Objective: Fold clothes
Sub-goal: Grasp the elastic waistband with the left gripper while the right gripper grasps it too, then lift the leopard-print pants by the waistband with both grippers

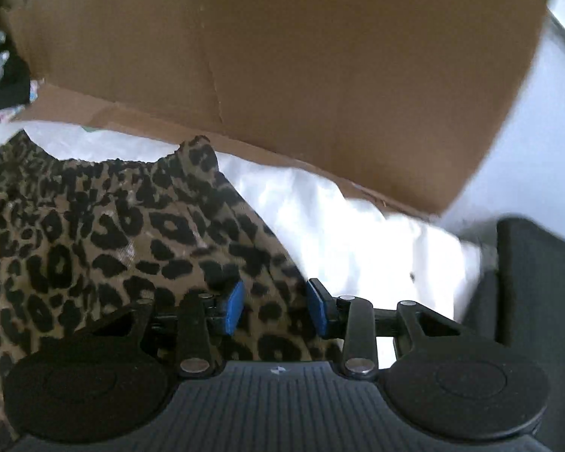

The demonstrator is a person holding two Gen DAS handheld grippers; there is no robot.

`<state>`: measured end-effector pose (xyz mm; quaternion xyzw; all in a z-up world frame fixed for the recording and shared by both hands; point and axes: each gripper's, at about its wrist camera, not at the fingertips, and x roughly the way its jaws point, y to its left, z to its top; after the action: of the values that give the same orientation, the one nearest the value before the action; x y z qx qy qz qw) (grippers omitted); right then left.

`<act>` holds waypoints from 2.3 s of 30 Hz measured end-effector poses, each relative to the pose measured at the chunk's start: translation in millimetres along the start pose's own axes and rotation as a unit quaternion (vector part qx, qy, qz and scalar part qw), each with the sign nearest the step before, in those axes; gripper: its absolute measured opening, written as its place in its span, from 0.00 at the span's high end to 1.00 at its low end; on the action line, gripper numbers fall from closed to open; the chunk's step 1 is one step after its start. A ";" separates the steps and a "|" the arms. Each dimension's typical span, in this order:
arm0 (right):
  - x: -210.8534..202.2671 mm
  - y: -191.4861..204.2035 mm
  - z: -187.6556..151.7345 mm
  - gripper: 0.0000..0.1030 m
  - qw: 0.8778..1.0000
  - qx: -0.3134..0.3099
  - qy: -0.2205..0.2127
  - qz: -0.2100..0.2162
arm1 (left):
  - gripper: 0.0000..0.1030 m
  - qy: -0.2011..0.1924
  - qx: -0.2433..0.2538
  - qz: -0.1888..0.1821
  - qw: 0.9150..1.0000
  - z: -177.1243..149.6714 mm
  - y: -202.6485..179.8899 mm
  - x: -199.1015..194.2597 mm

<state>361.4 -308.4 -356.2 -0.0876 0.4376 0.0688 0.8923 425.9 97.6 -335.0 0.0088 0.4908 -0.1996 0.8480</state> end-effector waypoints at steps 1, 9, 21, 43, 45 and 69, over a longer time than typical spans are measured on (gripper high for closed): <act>3.4 3.1 3.3 0.56 1.000 -0.009 -0.001 -0.004 | 0.52 -0.001 -0.003 -0.005 1.000 2.2 1.5 1.4; 24.8 29.3 19.5 0.97 0.996 -0.081 0.012 -0.031 | 0.91 -0.007 0.012 -0.021 1.000 9.7 -4.7 11.6; 2.4 12.5 57.6 0.74 0.994 0.053 0.053 -0.081 | 0.73 -0.005 0.031 -0.011 0.999 20.5 -3.6 15.3; -169.7 34.4 -116.5 0.63 0.971 0.225 0.026 -0.071 | 0.50 -0.013 0.040 -0.036 0.998 -42.7 -71.5 -60.1; -172.6 41.2 -131.9 0.63 0.970 0.234 0.024 -0.059 | 0.50 -0.010 0.038 -0.052 0.998 -50.3 -78.8 -63.6; -215.6 30.8 -229.5 0.45 0.935 0.335 -0.106 -0.041 | 0.47 0.059 0.209 -0.062 0.974 -100.9 -128.9 -80.2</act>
<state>47.8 -338.0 -326.3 0.2065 0.3341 -0.1100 0.9130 262.3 26.7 -296.8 0.1671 0.4867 -0.3485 0.7834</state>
